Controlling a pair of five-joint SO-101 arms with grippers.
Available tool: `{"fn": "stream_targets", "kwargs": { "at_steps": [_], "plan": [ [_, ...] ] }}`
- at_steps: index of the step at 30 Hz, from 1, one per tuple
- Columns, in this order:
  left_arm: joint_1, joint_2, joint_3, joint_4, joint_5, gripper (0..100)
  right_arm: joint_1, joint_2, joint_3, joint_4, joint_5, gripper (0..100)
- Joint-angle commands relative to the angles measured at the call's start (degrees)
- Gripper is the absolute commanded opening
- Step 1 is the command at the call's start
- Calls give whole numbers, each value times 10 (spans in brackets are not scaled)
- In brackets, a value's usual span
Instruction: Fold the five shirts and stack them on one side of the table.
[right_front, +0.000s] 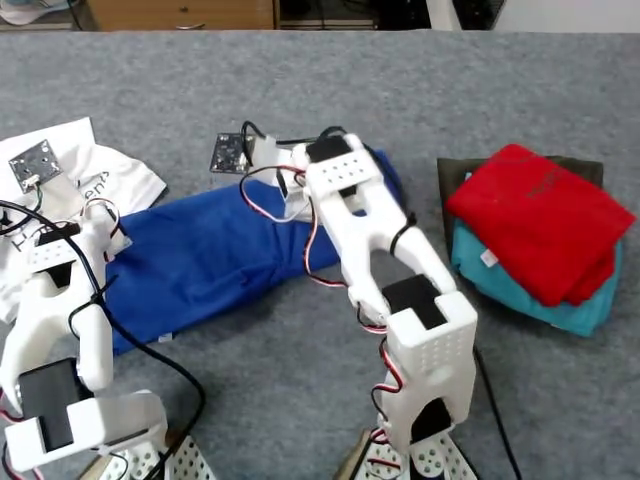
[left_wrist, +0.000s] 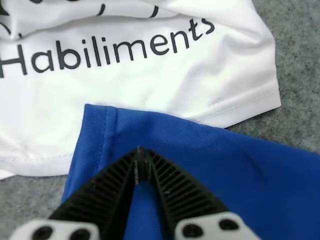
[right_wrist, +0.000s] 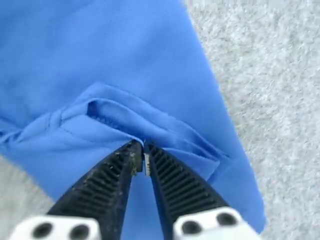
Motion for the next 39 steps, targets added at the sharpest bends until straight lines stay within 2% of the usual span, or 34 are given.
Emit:
{"fn": "stream_targets", "kwargs": {
  "at_steps": [1, 4, 6, 10, 13, 15, 18, 24, 26, 28, 32, 39],
  "plan": [
    [0, -7, -16, 4, -4, 19, 5, -4, -66, 63, -3, 114],
    [-1, -7, -17, 4, -3, 19, 17, -22, -120, 98, -7, 261],
    [-1, -7, -18, 1, -3, 19, 26, -50, -164, 113, -40, 294],
    [-2, -7, -18, 2, -2, 20, 56, -107, -241, 164, -71, 214],
    [4, -7, -29, 13, -1, 20, 84, -132, -271, 217, -108, 76],
    [3, -14, -76, 87, 0, 20, 105, -134, -272, 233, -140, 1],
    [-18, -11, -161, 226, 9, 21, 136, -114, -252, 225, -179, 24],
    [-64, -13, -293, 448, 7, 22, 166, -32, -155, 67, -299, 5],
    [-74, -7, -329, 515, 7, 40, 168, -3, -124, -10, -316, 5],
    [-89, -7, -353, 570, 11, 101, 169, 23, -94, -70, -313, 5],
    [-122, -7, -373, 612, 8, 191, 167, 42, -59, -122, -300, 5],
    [-132, -7, -338, 601, -40, 192, 172, 40, -7, -212, -298, 5]
  ]
}}
